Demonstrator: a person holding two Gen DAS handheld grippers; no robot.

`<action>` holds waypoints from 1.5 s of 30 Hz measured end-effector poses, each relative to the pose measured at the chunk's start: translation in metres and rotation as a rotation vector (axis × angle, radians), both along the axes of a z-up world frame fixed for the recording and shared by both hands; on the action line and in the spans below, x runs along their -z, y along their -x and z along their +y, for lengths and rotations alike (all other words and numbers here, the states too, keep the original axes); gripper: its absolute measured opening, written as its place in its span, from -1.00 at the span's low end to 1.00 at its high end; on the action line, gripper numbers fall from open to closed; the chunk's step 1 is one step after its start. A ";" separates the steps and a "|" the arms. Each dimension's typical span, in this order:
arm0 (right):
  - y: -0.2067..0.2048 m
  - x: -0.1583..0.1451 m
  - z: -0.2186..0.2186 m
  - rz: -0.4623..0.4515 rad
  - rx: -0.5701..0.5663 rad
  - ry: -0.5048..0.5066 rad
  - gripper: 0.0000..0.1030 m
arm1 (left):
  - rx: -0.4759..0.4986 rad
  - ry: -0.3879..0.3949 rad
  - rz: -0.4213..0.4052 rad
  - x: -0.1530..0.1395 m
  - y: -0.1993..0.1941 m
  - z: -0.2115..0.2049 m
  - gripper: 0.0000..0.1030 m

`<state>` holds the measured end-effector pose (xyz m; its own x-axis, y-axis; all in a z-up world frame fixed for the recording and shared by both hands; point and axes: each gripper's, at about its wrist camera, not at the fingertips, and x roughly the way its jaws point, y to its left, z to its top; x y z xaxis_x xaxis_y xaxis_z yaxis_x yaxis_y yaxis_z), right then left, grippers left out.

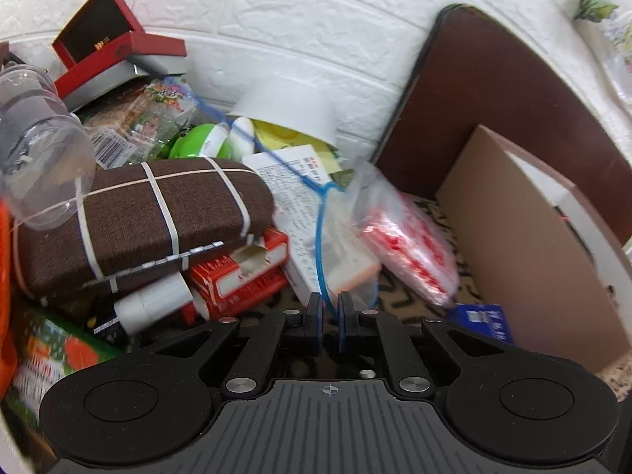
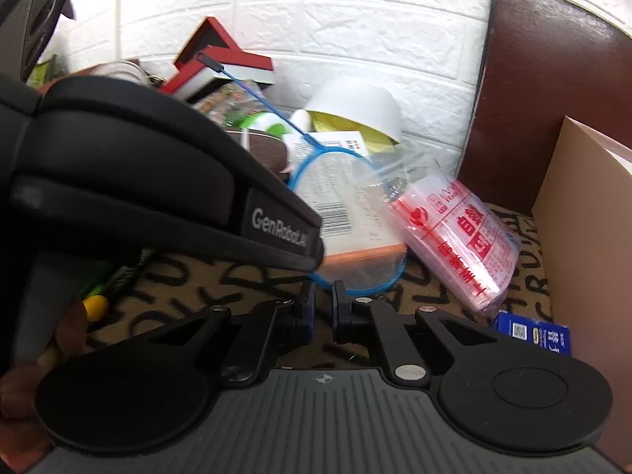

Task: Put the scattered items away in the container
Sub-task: 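Grasp the blue-rimmed mesh bag handle with the left gripper, then lift the mesh bag with the left gripper toward the cardboard box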

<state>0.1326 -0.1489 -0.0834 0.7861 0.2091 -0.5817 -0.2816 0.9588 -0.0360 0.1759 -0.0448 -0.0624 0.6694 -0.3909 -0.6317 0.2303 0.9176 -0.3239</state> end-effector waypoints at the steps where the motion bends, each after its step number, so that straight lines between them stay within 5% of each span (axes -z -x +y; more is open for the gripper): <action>1: 0.005 -0.002 0.000 0.000 -0.006 -0.008 -0.87 | 0.006 0.000 -0.004 -0.003 0.006 0.000 -0.94; 8: 0.057 -0.020 -0.004 -0.028 -0.044 -0.027 -0.88 | 0.021 0.019 -0.022 -0.014 0.054 0.005 -0.86; 10: 0.067 -0.020 -0.003 -0.038 -0.040 -0.008 -0.86 | -0.003 -0.004 -0.037 -0.014 0.061 0.005 -0.42; 11: 0.067 -0.019 -0.001 -0.046 -0.028 0.013 -0.84 | -0.024 -0.010 -0.045 -0.014 0.063 0.006 -0.37; 12: 0.065 -0.019 0.000 -0.050 -0.017 0.034 -0.71 | -0.038 -0.006 -0.047 -0.014 0.062 0.009 -0.35; 15: 0.061 -0.016 -0.001 -0.070 0.009 0.065 -0.22 | -0.076 0.013 -0.053 -0.014 0.054 0.017 0.13; 17: 0.053 -0.011 0.001 -0.093 0.024 0.114 -0.13 | -0.097 -0.002 -0.056 -0.012 0.044 0.019 0.29; 30: 0.001 0.007 0.013 -0.131 0.007 0.207 -0.15 | -0.020 0.000 0.005 0.007 -0.023 0.004 0.19; 32: -0.003 0.008 0.015 -0.138 -0.005 0.222 -0.23 | -0.009 -0.009 0.018 0.009 -0.030 0.001 -0.02; 33: -0.004 0.009 0.015 -0.130 -0.016 0.220 -0.46 | -0.001 -0.022 0.022 0.010 -0.032 0.000 -0.20; 34: -0.004 0.009 0.015 -0.121 -0.028 0.211 -0.71 | 0.014 -0.024 0.026 0.010 -0.032 0.000 -0.69; 35: -0.002 0.009 0.014 -0.118 -0.033 0.208 -0.70 | 0.026 -0.015 0.031 0.010 -0.031 0.000 -0.79; 45: 0.049 -0.019 0.001 -0.155 -0.068 0.180 -0.91 | 0.054 0.004 -0.040 -0.021 0.029 -0.003 -0.85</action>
<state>0.0837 -0.1483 -0.0641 0.8565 0.1678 -0.4881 -0.3227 0.9121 -0.2527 0.1473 -0.0475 -0.0412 0.6719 -0.4301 -0.6029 0.2927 0.9020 -0.3173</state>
